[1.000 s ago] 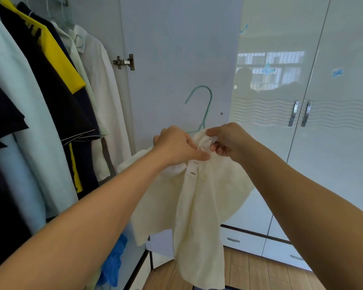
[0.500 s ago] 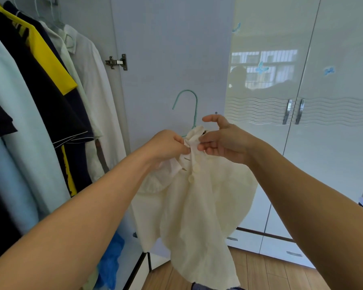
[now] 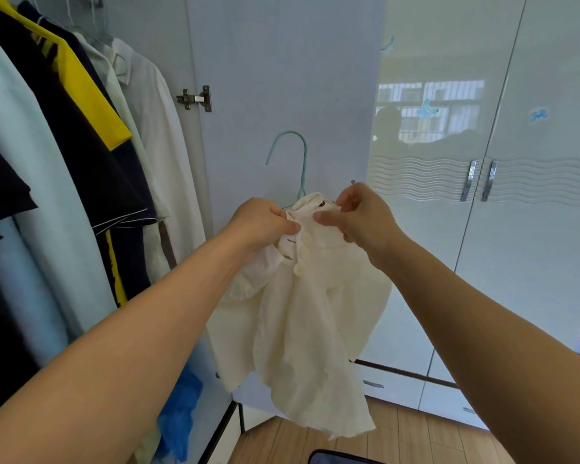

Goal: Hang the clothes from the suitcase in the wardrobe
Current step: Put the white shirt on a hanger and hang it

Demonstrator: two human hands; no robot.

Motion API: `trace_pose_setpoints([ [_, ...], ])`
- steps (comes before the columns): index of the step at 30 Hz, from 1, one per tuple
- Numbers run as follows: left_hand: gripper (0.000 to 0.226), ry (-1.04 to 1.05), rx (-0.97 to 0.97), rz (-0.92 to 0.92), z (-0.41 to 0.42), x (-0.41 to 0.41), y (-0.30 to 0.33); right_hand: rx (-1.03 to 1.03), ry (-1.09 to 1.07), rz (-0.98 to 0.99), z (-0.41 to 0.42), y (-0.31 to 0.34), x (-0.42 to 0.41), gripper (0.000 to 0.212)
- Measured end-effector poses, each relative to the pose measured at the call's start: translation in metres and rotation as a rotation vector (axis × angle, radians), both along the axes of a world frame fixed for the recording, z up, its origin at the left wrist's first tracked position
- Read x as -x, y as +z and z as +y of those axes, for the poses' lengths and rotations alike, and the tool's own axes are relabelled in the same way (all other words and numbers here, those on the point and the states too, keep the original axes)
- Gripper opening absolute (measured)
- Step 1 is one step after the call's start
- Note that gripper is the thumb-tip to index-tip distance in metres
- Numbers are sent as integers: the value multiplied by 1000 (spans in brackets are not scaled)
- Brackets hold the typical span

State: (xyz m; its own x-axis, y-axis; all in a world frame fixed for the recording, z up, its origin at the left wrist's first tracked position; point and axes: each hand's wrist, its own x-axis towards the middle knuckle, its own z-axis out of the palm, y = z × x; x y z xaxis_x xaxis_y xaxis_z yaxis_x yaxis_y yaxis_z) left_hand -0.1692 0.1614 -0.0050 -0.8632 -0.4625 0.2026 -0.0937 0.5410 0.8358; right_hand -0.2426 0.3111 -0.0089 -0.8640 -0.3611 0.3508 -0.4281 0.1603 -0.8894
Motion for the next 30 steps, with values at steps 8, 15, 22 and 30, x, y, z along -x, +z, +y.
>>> trace_pose_setpoints([
  [8,22,-23,-97,65,-8,-4,-1,-88,244,-175,-21,-15,-17,28],
  [15,23,52,-144,96,-25,-10,-3,-94,-13,-44,-27,-21,-5,15],
  [22,11,19,-119,54,-16,-7,-4,-110,31,196,-39,-22,-15,13],
  [30,11,18,-60,25,-16,-5,1,-128,-16,263,-39,-25,-9,13],
])
